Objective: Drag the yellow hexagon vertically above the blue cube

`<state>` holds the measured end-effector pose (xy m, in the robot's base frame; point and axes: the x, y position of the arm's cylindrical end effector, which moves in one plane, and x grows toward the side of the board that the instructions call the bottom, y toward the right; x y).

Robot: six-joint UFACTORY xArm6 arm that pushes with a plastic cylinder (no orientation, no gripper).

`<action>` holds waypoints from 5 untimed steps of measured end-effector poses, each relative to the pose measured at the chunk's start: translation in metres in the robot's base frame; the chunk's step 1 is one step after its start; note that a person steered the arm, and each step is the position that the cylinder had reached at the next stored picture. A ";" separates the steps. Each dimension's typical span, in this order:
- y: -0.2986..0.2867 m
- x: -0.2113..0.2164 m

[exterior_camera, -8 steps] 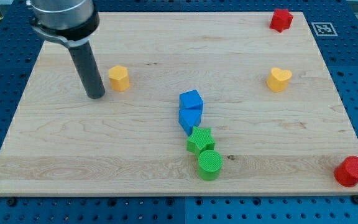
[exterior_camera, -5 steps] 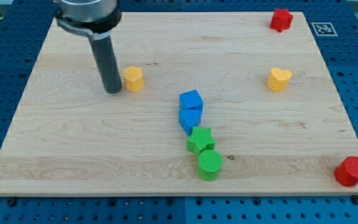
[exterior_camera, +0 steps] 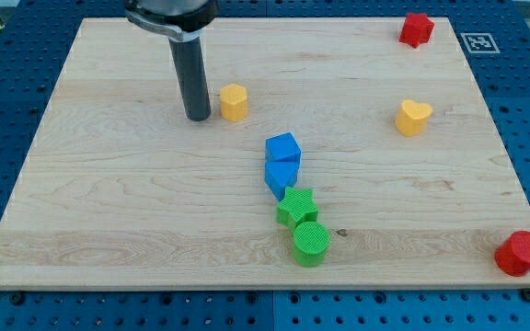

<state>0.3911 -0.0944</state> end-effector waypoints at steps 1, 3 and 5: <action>0.007 -0.015; 0.038 0.009; 0.039 0.009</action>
<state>0.4001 -0.0552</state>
